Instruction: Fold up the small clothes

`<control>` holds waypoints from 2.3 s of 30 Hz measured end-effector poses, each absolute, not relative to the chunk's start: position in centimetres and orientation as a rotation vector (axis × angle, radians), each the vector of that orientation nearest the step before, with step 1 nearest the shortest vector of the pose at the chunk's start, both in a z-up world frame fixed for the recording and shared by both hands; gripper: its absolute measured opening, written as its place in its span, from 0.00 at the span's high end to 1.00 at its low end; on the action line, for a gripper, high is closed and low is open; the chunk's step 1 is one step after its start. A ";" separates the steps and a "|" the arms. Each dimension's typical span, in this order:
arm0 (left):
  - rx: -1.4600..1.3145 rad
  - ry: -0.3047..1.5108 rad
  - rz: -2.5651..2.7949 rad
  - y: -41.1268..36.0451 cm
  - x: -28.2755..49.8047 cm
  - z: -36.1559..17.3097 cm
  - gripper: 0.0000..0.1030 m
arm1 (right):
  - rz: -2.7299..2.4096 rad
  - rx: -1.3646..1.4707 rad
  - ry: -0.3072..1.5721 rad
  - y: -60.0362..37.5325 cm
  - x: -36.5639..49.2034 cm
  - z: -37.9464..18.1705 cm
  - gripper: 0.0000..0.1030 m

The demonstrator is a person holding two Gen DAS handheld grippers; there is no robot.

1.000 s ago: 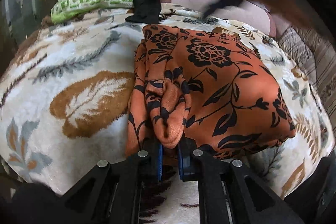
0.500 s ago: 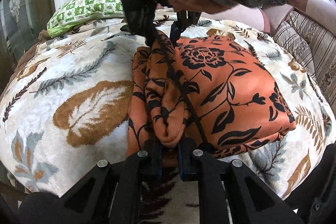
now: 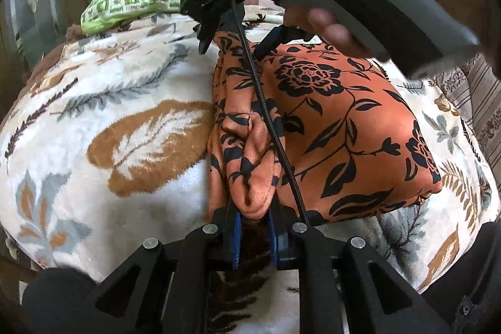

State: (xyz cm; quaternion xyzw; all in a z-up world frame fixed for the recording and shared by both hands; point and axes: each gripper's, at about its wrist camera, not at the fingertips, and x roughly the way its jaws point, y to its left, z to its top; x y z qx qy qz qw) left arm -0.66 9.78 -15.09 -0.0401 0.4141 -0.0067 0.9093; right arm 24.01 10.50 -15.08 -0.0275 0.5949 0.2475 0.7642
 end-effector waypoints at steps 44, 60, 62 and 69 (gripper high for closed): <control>-0.256 0.844 -0.125 11.9 1.7 -10.1 0.34 | 0.984 0.933 1.165 -14.7 18.6 -18.4 0.23; -0.360 0.934 -0.728 8.8 -3.7 -5.0 0.25 | 0.674 0.763 0.768 -23.8 9.4 -14.8 0.21; -0.390 0.851 -0.733 10.3 -3.7 -3.2 0.21 | 0.672 0.706 0.710 -23.3 9.4 -12.9 0.21; -0.197 0.727 -0.151 13.4 5.1 -5.9 0.09 | 1.018 0.688 0.844 -18.9 9.7 -12.7 0.21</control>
